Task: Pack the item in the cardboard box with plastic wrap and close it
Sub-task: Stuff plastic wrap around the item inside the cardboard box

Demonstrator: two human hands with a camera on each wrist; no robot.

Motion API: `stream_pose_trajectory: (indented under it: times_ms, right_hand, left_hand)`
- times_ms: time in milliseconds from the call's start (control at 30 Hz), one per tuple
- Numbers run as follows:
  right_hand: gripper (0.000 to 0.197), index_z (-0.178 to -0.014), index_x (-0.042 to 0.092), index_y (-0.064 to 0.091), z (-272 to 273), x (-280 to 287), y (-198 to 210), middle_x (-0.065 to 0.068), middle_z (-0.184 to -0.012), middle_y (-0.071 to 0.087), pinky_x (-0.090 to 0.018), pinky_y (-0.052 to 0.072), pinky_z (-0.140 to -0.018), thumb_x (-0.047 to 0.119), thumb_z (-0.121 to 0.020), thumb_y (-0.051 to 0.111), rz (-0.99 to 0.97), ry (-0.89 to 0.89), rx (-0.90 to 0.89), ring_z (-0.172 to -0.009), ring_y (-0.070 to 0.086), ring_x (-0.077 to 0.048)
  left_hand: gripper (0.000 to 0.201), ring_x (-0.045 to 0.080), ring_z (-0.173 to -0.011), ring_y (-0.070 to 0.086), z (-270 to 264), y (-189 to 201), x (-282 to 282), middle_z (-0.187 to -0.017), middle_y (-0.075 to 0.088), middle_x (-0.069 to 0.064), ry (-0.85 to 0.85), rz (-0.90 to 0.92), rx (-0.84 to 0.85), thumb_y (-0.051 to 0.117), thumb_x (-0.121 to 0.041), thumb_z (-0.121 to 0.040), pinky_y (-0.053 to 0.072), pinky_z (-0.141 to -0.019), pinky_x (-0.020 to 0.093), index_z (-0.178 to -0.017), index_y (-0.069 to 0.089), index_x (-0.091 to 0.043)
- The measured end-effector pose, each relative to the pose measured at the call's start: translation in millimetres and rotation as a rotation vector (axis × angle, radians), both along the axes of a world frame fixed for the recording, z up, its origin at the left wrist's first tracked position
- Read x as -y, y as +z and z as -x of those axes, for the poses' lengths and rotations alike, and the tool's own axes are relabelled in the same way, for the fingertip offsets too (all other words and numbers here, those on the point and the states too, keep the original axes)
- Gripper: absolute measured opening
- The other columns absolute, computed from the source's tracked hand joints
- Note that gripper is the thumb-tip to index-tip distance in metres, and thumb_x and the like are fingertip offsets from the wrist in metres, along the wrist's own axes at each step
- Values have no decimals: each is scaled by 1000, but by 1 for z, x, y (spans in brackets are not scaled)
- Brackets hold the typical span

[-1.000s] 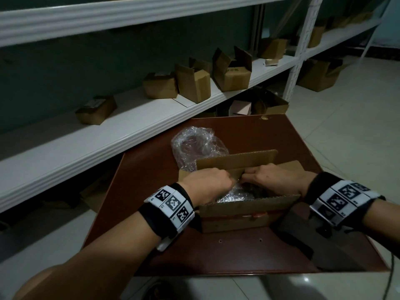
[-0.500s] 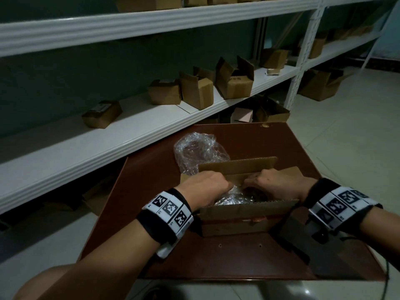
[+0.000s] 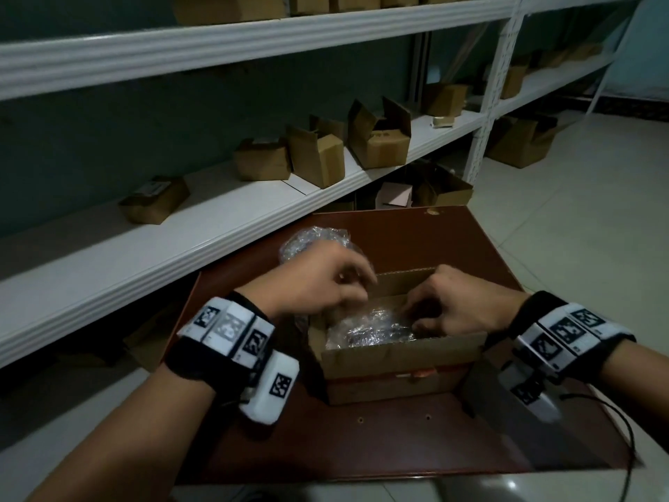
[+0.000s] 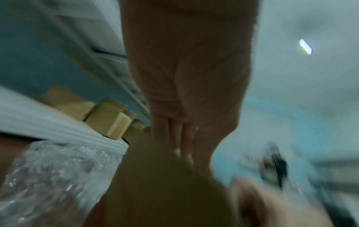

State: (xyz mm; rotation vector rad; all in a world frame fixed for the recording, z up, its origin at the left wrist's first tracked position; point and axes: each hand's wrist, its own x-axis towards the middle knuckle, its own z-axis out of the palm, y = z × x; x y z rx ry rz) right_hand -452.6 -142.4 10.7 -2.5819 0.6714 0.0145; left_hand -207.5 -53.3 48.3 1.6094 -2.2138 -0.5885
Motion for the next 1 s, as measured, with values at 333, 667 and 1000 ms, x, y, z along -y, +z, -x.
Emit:
stream_pose_trajectory:
  times_ms: [333, 667, 1000]
  right_hand:
    - [21, -106, 30, 73, 2, -5, 3, 15, -99, 75, -14, 57, -78, 41, -88, 70, 259, 32, 130, -87, 68, 6]
    - [51, -131, 30, 61, -9, -1, -9, 11, -119, 70, -13, 44, -84, 62, -92, 51, 125, 68, -173, -101, 64, 0]
    - [56, -118, 28, 71, -9, 1, -11, 15, -110, 73, -18, 54, -84, 70, -88, 48, 45, 16, -68, -95, 66, 3]
  left_hand:
    - [6, 7, -83, 69, -60, -7, 19, -90, 73, -12, 400, 297, 72, 74, -28, -94, 57, -78, 32, -99, 76, -27]
    - [65, 21, -129, 53, -99, -50, 30, -139, 57, -1, 308, -51, 418, 79, -34, -88, 43, -110, 41, -145, 48, -28]
    - [62, 22, -146, 33, -92, -53, 26, -165, 29, 0, 221, -132, 548, 84, -24, -82, 32, -114, 32, -135, 54, -14]
